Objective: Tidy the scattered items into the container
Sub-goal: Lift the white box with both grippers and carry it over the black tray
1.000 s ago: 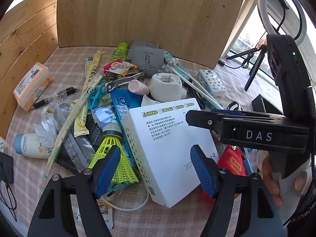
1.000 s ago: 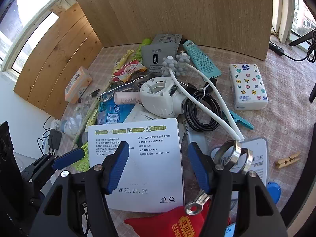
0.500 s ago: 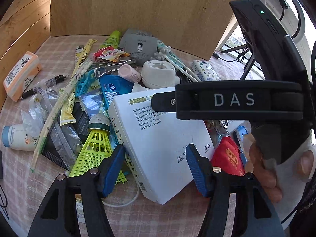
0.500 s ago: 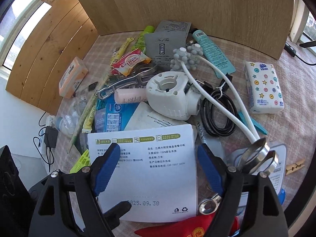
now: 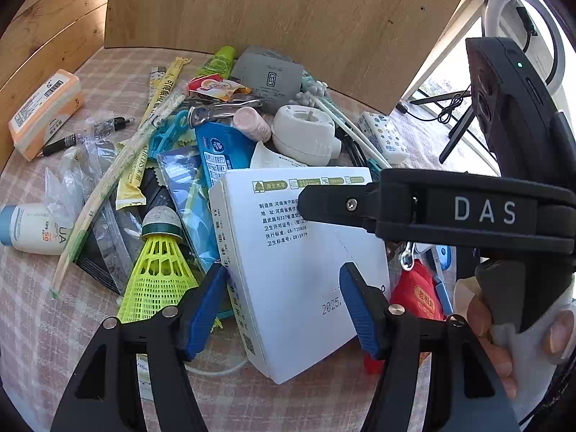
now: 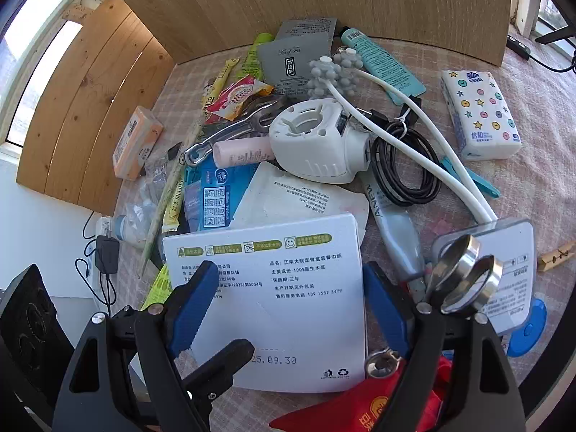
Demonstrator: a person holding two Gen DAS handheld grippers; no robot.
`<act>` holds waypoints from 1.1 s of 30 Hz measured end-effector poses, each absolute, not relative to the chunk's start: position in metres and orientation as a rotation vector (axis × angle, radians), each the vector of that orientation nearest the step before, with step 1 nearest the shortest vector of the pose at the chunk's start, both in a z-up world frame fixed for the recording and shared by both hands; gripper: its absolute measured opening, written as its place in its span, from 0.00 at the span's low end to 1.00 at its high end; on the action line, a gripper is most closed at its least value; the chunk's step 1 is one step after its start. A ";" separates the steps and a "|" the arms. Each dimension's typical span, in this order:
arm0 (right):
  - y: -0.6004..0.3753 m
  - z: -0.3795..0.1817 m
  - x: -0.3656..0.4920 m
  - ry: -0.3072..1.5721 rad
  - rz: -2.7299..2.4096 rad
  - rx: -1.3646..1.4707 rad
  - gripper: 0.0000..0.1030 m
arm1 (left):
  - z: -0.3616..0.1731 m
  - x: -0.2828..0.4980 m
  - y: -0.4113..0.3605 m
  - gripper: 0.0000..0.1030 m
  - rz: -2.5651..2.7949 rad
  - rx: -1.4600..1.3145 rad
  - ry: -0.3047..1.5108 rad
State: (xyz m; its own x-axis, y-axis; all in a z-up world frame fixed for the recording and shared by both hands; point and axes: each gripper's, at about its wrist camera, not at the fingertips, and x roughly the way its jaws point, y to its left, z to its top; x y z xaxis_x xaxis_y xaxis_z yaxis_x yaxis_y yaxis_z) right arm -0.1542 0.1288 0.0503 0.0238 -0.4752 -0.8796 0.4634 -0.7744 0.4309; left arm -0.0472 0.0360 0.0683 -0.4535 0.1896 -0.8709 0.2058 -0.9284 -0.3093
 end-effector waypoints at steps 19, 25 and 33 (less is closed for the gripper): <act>0.160 0.142 -0.122 -0.123 -1.928 1.447 0.79 | 0.158 -0.032 0.047 0.60 -2.786 1.376 0.516; 0.219 0.159 -0.116 -0.182 -2.039 1.431 0.79 | 0.169 -0.040 0.094 0.60 -2.893 1.418 0.447; 0.338 0.167 -0.109 -0.324 -2.238 1.471 0.79 | 0.175 -0.051 0.199 0.60 -3.086 1.563 0.298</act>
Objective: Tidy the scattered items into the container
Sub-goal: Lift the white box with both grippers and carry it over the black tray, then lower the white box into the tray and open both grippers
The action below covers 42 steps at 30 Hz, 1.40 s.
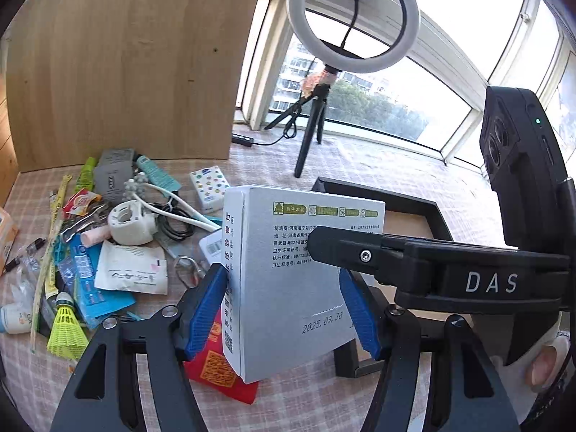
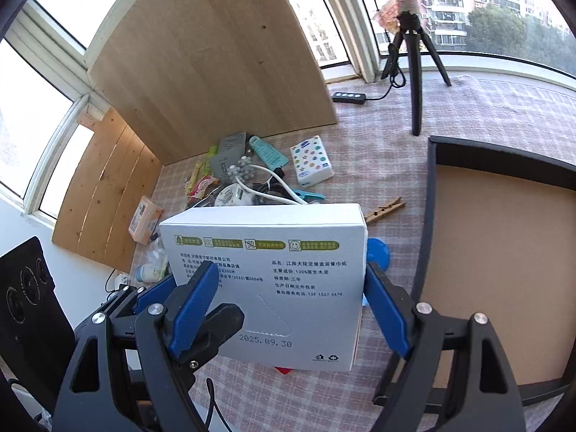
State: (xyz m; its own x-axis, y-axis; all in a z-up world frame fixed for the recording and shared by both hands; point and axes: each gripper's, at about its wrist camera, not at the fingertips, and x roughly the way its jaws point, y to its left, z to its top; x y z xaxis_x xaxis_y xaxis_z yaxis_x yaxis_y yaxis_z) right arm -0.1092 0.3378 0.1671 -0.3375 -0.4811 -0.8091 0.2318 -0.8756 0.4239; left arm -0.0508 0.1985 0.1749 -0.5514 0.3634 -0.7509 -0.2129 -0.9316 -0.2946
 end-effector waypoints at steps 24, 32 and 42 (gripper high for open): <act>0.486 0.164 -0.068 -0.467 -2.626 1.531 0.79 | 0.163 -0.048 0.343 0.60 2.211 -1.266 0.049; 0.467 0.169 -0.066 -0.416 -2.621 1.494 0.79 | 0.167 -0.048 0.324 0.60 2.271 -1.237 0.065; 0.416 0.156 -0.069 -0.348 -2.517 1.487 0.79 | 0.159 -0.054 0.235 0.62 2.401 -1.300 -0.013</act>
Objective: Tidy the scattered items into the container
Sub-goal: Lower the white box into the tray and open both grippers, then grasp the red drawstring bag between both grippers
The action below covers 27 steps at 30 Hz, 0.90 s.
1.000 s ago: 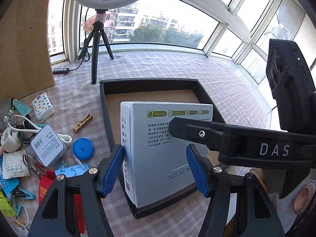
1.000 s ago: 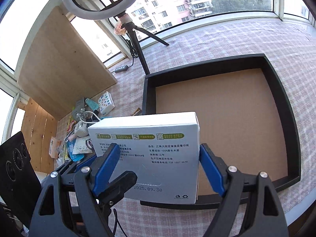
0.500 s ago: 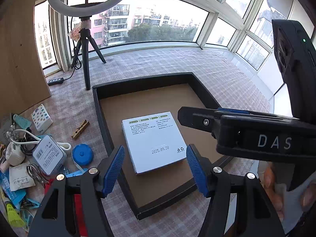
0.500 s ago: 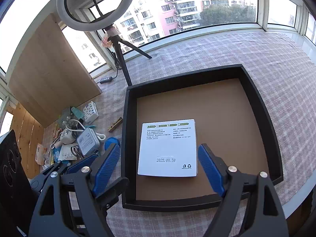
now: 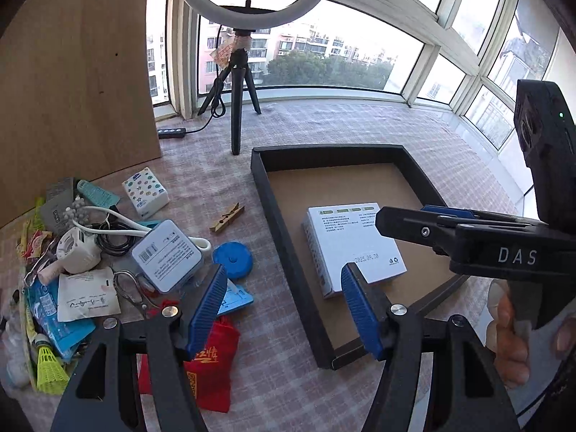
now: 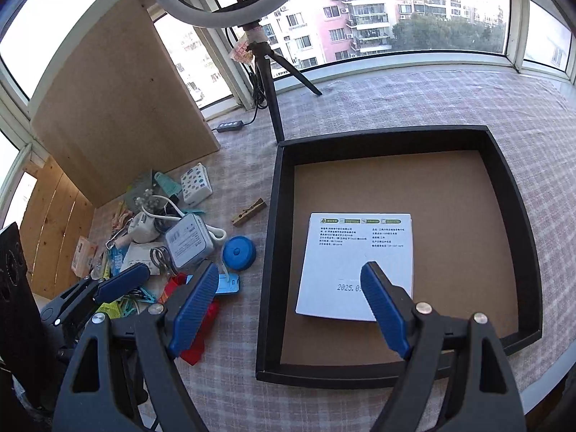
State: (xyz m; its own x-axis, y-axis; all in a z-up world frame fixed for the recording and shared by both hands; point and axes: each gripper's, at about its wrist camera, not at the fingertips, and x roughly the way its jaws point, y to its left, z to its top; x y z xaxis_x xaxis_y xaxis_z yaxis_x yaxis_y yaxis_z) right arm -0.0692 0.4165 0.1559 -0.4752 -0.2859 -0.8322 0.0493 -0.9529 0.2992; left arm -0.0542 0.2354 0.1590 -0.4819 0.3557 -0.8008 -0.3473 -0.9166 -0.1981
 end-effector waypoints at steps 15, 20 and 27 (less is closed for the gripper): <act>0.303 0.099 -0.043 -0.182 -2.294 1.519 0.79 | 0.097 -0.043 0.100 0.62 2.492 -1.518 -0.099; 0.282 0.066 -0.039 -0.156 -2.229 1.591 0.78 | 0.073 -0.040 0.107 0.62 2.390 -1.560 -0.091; 0.275 0.046 -0.041 -0.192 -2.195 1.625 0.78 | 0.056 -0.045 0.116 0.62 2.308 -1.568 -0.068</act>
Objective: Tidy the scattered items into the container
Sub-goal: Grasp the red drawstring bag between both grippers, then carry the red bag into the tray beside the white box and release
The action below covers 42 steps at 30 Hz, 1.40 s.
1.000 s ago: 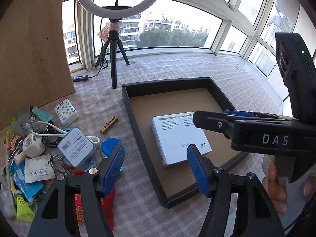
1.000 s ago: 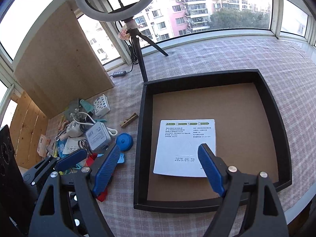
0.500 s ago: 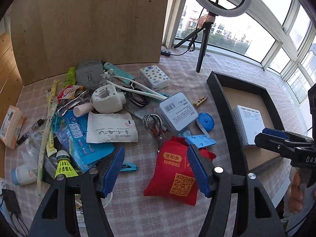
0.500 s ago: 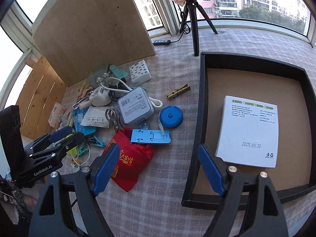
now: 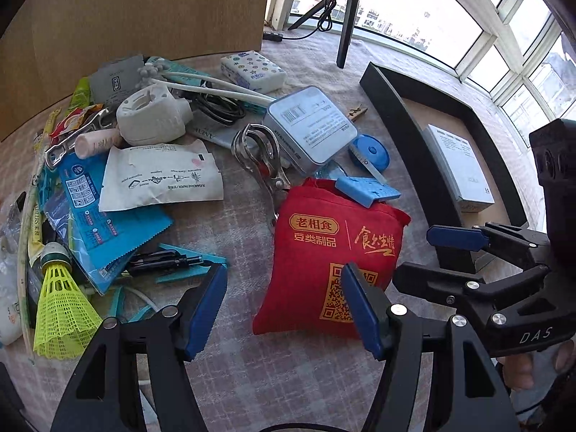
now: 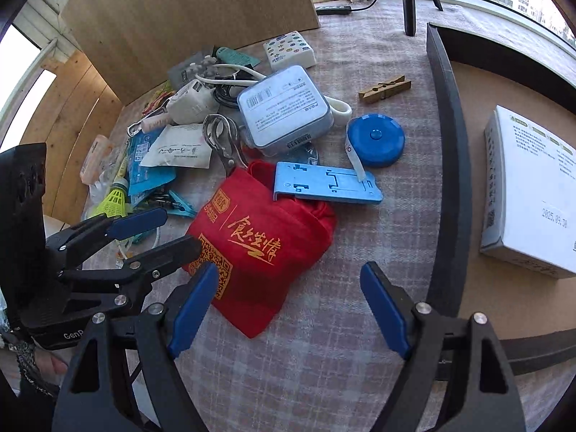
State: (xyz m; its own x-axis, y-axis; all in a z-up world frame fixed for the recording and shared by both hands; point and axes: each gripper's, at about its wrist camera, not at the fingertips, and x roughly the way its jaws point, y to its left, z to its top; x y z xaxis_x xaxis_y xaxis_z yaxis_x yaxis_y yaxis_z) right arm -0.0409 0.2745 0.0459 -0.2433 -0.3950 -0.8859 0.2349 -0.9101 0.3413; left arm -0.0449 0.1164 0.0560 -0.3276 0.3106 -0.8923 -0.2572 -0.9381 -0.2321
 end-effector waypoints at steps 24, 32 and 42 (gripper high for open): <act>0.252 0.033 -0.055 -0.266 -2.074 1.692 0.63 | 0.048 -0.037 0.137 0.61 2.184 -1.545 -0.126; 0.252 0.052 -0.037 -0.320 -2.003 1.660 0.63 | 0.078 -0.007 0.132 0.61 2.234 -1.519 -0.150; 0.262 0.063 -0.011 -0.304 -1.941 1.644 0.63 | 0.092 0.024 0.141 0.61 2.274 -1.540 -0.167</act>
State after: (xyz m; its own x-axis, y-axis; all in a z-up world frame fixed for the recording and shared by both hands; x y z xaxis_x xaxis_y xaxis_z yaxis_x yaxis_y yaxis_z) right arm -0.0111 0.2621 0.0632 -0.0799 -0.5552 -0.8279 0.2751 -0.8106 0.5170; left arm 0.0242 0.1406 0.0920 -0.3218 0.3800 -0.8672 -0.2493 -0.9176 -0.3096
